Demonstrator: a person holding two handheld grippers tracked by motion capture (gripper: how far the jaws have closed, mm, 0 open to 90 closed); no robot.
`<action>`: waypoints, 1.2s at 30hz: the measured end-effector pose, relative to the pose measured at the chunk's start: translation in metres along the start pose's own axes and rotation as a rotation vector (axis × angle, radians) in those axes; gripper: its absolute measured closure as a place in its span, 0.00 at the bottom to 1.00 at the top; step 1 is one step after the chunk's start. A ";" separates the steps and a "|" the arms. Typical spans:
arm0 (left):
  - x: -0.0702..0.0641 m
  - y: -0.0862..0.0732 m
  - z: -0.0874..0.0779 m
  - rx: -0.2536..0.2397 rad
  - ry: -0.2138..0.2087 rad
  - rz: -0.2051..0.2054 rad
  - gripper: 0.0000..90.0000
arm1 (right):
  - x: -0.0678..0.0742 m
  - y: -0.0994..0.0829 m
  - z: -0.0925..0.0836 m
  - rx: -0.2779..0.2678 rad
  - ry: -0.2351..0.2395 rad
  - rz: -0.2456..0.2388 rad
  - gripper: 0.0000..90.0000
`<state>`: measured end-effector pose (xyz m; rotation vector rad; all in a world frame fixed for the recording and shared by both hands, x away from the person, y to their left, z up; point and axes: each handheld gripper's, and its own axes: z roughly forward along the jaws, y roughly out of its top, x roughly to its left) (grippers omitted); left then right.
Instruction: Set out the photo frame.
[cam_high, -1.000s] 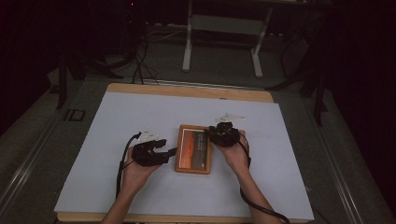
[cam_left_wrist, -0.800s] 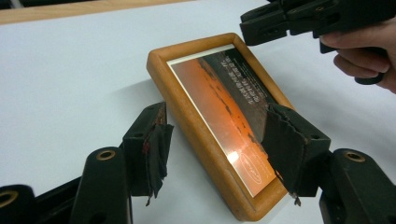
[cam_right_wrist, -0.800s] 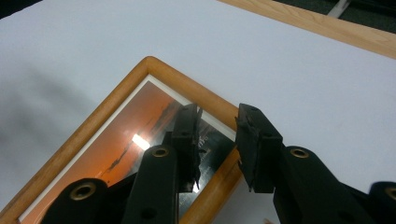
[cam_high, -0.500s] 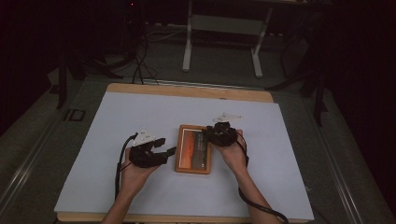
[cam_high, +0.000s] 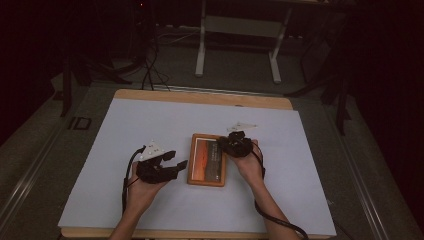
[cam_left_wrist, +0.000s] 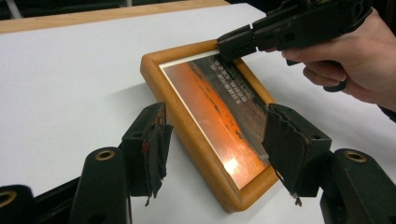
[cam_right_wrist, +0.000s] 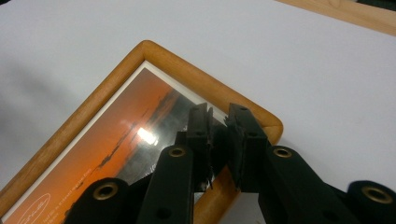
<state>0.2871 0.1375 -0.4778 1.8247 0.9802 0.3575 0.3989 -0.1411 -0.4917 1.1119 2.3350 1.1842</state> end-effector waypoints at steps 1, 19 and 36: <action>0.000 0.000 0.000 0.000 0.000 0.000 0.45 | 0.000 0.000 0.000 0.000 0.000 0.000 0.88; -0.008 -0.012 0.017 0.076 -0.007 0.000 0.45 | -0.004 0.000 0.002 0.006 -0.015 0.006 1.00; -0.017 -0.015 0.027 0.090 0.019 0.012 0.39 | -0.013 -0.006 0.002 0.000 -0.021 0.051 1.00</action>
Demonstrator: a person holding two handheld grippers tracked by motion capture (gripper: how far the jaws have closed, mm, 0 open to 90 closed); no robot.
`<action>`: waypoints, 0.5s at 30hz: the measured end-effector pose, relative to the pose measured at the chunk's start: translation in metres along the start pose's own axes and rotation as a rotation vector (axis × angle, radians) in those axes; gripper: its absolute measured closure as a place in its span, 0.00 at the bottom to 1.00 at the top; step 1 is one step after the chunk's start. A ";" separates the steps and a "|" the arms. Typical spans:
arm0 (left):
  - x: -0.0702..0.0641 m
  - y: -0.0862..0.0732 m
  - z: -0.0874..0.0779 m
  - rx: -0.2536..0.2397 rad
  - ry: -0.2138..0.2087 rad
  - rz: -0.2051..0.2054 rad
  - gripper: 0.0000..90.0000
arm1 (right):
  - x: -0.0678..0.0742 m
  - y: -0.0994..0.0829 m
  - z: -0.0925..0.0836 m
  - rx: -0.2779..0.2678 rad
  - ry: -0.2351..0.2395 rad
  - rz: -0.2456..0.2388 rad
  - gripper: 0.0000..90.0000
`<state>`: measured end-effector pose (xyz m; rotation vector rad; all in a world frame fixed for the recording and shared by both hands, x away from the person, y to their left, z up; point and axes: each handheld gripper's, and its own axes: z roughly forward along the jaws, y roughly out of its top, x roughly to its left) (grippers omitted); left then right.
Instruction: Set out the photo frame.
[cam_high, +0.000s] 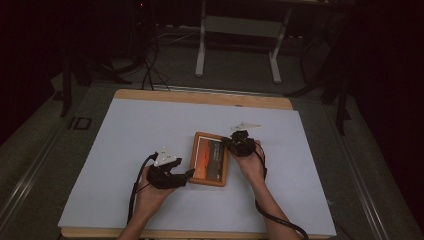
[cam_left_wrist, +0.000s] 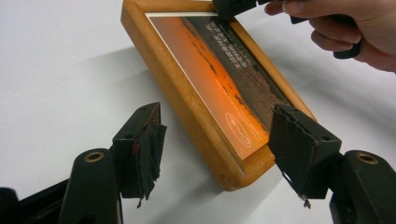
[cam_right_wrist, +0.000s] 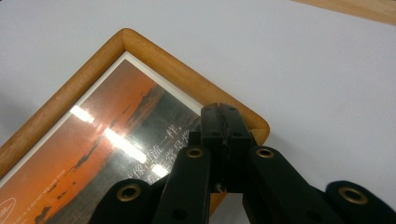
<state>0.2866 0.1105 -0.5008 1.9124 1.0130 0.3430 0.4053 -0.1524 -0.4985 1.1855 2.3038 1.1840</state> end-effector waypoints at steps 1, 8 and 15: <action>-0.001 0.000 0.001 -0.001 0.004 0.002 0.39 | -0.001 -0.001 0.000 0.001 -0.001 0.006 1.00; -0.003 -0.001 0.005 -0.014 -0.027 -0.046 0.37 | -0.009 -0.005 0.001 0.011 -0.012 0.037 1.00; -0.010 -0.001 0.014 -0.010 -0.032 -0.083 0.33 | -0.015 -0.010 0.003 0.020 -0.018 0.056 1.00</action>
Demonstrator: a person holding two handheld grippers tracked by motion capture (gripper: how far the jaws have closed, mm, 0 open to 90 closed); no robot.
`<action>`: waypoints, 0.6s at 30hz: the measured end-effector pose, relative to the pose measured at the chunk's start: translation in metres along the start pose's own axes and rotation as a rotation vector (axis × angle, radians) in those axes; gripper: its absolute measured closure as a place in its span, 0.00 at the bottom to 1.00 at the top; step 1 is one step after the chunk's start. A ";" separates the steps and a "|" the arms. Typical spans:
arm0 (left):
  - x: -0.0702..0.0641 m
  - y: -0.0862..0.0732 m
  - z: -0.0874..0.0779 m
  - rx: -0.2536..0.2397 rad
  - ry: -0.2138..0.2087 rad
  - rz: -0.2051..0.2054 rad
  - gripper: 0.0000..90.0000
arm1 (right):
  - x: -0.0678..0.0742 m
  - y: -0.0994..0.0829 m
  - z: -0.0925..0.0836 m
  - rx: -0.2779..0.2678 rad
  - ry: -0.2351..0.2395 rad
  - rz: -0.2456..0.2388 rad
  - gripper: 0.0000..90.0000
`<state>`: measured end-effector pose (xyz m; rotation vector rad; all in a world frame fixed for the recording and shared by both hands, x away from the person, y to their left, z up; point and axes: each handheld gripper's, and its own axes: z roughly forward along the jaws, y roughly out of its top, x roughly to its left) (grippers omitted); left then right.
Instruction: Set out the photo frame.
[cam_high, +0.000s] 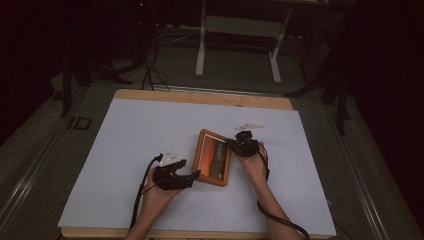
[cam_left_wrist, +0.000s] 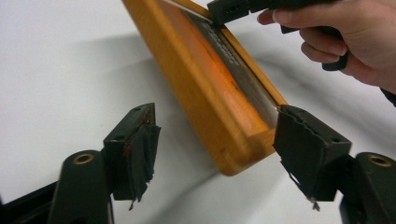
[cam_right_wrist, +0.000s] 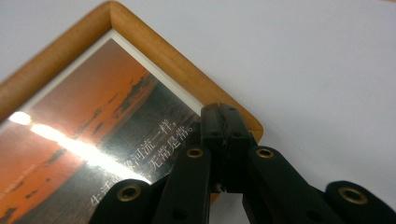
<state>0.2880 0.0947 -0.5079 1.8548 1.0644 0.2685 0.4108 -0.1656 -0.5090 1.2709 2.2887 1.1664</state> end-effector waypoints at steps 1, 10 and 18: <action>-0.001 0.000 0.001 0.003 -0.004 -0.004 0.33 | -0.001 -0.001 0.000 0.004 -0.001 0.007 1.00; -0.010 -0.002 0.008 0.003 -0.028 -0.008 0.32 | -0.008 -0.008 0.004 0.012 0.000 0.034 1.00; -0.027 -0.004 0.024 0.021 -0.041 -0.010 0.31 | -0.007 -0.008 0.004 0.012 -0.004 0.032 1.00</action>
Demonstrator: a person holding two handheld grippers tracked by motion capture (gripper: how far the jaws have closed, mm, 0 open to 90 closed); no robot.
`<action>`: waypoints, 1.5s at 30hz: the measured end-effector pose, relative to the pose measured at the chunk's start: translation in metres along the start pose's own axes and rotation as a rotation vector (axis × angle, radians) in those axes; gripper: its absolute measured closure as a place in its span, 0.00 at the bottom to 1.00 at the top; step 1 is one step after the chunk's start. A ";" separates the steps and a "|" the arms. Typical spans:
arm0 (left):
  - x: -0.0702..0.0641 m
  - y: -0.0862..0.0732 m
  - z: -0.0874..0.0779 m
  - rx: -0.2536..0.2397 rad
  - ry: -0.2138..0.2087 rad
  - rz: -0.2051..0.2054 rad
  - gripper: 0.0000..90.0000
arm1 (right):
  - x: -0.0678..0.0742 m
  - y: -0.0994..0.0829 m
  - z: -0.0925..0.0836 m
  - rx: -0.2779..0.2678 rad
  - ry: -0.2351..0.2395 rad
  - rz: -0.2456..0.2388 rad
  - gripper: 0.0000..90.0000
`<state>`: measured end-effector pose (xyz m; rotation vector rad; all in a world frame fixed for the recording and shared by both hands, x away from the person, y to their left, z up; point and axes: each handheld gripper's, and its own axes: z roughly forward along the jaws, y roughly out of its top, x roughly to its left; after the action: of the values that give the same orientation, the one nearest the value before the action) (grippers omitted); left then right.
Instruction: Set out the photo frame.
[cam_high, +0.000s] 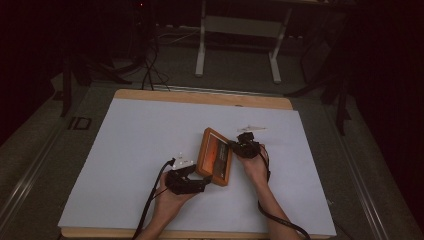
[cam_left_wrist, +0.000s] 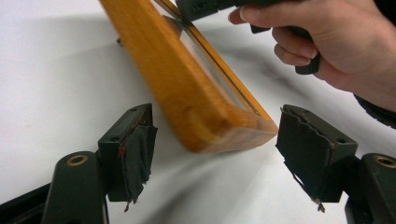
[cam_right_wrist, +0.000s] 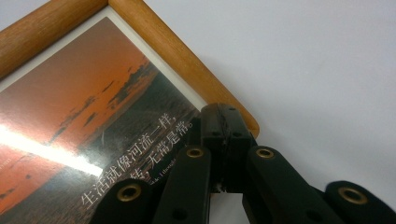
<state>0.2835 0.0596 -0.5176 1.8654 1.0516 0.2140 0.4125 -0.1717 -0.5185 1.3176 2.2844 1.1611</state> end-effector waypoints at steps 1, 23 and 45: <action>-0.001 0.000 0.002 0.004 -0.003 -0.001 0.31 | 0.000 0.000 0.000 0.000 0.000 0.000 1.00; 0.004 0.009 0.019 0.008 -0.057 -0.182 0.58 | -0.002 -0.001 0.000 -0.008 -0.003 0.020 1.00; 0.002 0.035 0.019 0.067 -0.057 -0.124 0.72 | -0.018 -0.005 -0.030 -0.053 -0.005 0.030 0.97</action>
<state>0.3150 0.0426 -0.4997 1.8479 1.1432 0.0535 0.4025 -0.2031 -0.5056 1.3374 2.2221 1.2182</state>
